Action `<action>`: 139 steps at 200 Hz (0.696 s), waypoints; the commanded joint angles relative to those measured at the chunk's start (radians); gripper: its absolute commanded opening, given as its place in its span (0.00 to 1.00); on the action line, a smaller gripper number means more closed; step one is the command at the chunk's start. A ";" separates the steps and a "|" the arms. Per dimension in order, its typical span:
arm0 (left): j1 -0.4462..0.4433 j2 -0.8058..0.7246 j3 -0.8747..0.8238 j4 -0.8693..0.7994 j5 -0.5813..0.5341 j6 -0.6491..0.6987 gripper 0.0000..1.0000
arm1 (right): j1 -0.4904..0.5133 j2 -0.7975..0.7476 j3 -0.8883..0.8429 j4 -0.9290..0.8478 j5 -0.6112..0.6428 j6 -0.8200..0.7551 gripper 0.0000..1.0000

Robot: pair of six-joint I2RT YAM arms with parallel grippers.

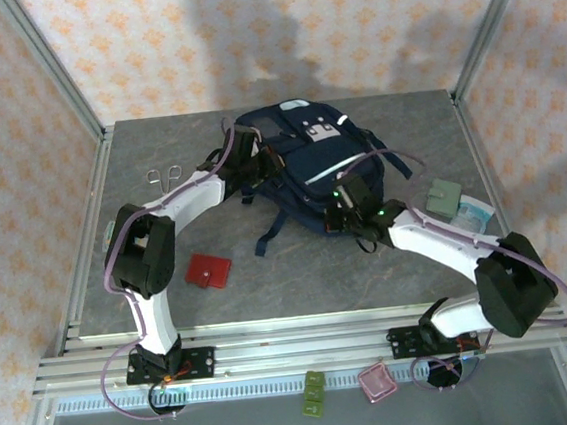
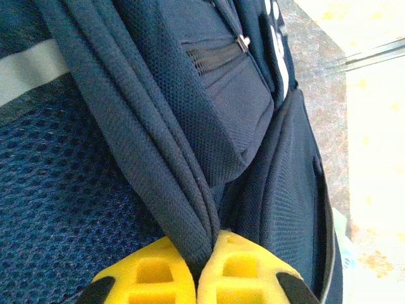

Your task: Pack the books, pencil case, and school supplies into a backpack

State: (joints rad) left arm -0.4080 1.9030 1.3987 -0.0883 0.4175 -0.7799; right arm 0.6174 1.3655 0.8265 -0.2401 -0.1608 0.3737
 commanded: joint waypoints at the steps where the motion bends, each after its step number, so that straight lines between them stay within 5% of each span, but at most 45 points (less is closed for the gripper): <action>1: 0.012 -0.001 0.052 0.056 -0.070 0.055 0.32 | 0.018 0.050 0.052 0.101 -0.117 0.062 0.00; 29: 0.002 -0.094 -0.103 0.153 -0.039 -0.005 0.50 | 0.019 0.112 0.084 0.146 -0.146 0.086 0.00; 88: -0.107 -0.277 -0.368 0.230 -0.117 -0.108 0.56 | 0.019 0.149 0.097 0.180 -0.166 0.093 0.00; 139: -0.178 -0.184 -0.338 0.232 -0.175 -0.124 0.60 | 0.019 0.153 0.094 0.173 -0.151 0.084 0.00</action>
State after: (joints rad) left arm -0.5797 1.6638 1.0317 0.1230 0.3138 -0.8864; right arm 0.6277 1.5177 0.8814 -0.1165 -0.3157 0.4534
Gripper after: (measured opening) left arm 0.593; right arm 0.040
